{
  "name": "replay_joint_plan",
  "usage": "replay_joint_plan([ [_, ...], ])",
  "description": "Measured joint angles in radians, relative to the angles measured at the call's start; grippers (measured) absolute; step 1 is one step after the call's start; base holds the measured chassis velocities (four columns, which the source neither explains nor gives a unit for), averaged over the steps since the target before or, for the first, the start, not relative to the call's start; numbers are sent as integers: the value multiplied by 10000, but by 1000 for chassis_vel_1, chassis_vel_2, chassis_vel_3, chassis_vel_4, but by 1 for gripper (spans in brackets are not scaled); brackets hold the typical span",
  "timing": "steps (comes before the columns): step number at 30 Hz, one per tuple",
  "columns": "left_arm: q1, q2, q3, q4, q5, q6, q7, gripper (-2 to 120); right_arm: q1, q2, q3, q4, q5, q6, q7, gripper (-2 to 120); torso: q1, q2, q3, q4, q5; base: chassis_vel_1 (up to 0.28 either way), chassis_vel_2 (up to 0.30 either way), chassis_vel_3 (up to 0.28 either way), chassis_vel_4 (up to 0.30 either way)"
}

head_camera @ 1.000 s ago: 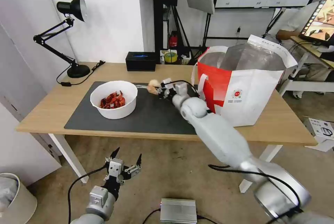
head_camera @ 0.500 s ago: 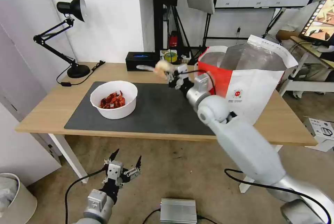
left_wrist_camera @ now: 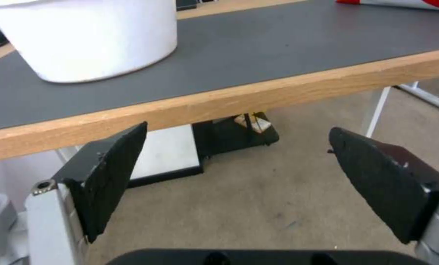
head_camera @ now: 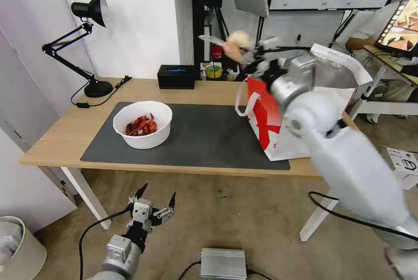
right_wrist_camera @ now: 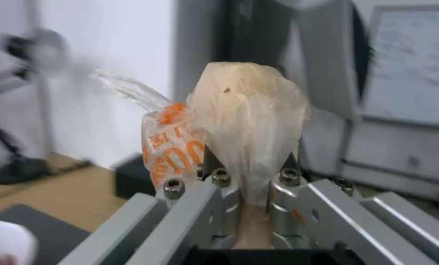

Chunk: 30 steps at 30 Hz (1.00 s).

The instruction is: Pick up the trash from the table and place it into the takeout bag.

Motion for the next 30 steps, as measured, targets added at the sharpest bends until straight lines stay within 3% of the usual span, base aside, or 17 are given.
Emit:
replay_joint_plan([
  [4, -43, 4, 41, -36, -5, 2, -4, 100, -298, -755, 597, 101, 785, -915, 1028, 3, 0, 0, 0, 0, 1, 0, 0, 0, 0],
  [12, -26, -22, 145, -113, 41, 5, -4, 100, -442, -1400, 1136, -94, 2368, -2118, 2114, 3, 0, 0, 0, 0, 0, 0, 0, 0, 0],
  [19, 69, -63, 140, -191, 85, 2, -2, 100, -376, -1618, 1242, -118, 3427, -2506, 2869, 3, 0, -1, 0, 1, -2, 0, 0, 0, 0],
  [30, 205, -111, 97, -350, 168, -16, 11, 100, -696, -1677, 1435, 274, 3667, -2515, 2942, 41, 0, 0, 0, 1, -2, 0, 0, 0, 0],
])
